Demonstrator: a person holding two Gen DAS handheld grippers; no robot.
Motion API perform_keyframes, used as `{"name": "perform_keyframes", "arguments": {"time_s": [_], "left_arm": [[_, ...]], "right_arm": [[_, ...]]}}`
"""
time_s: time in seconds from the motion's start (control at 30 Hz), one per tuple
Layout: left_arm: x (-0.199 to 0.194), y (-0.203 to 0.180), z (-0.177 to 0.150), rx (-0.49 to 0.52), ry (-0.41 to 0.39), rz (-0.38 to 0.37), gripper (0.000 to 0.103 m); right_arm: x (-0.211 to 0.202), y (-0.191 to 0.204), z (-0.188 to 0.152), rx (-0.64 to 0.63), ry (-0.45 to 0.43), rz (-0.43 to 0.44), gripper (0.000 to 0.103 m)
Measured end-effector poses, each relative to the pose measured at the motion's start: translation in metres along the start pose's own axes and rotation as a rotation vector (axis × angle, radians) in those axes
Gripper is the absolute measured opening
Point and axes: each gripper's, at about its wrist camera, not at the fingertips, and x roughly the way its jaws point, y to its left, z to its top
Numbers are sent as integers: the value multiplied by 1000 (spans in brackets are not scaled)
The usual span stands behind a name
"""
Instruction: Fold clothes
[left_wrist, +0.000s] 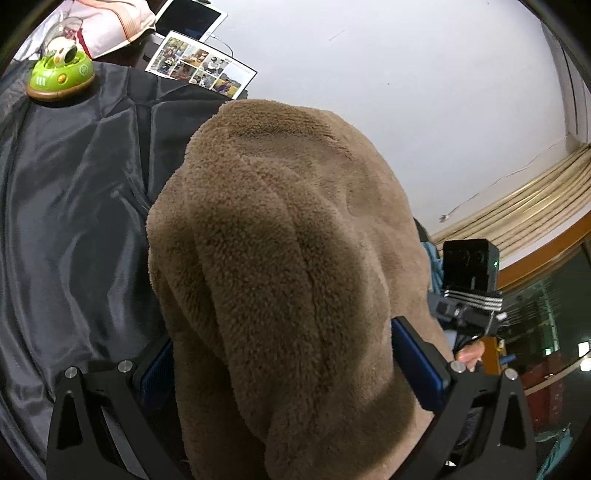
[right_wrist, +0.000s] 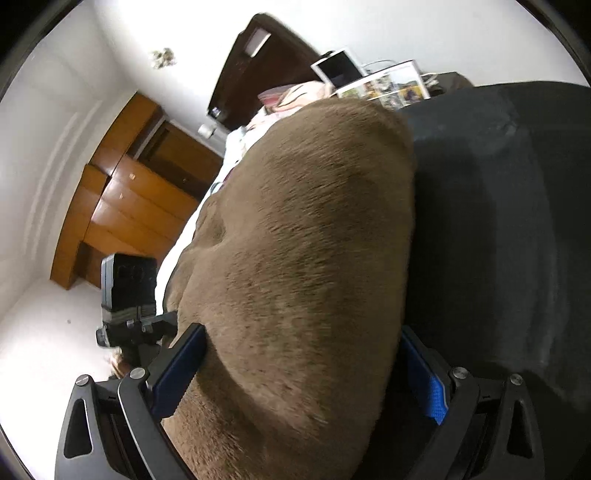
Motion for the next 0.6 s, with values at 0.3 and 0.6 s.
{"name": "perform_keyframes", "arguments": {"time_s": [0.3, 0.6], "left_arm": [[9, -15, -14, 10, 11, -16, 102], [4, -42, -28, 17, 10, 4, 76]], "right_arm": [[-7, -6, -14, 37, -60, 32, 66], [-46, 23, -28, -62, -152, -17, 52]]}}
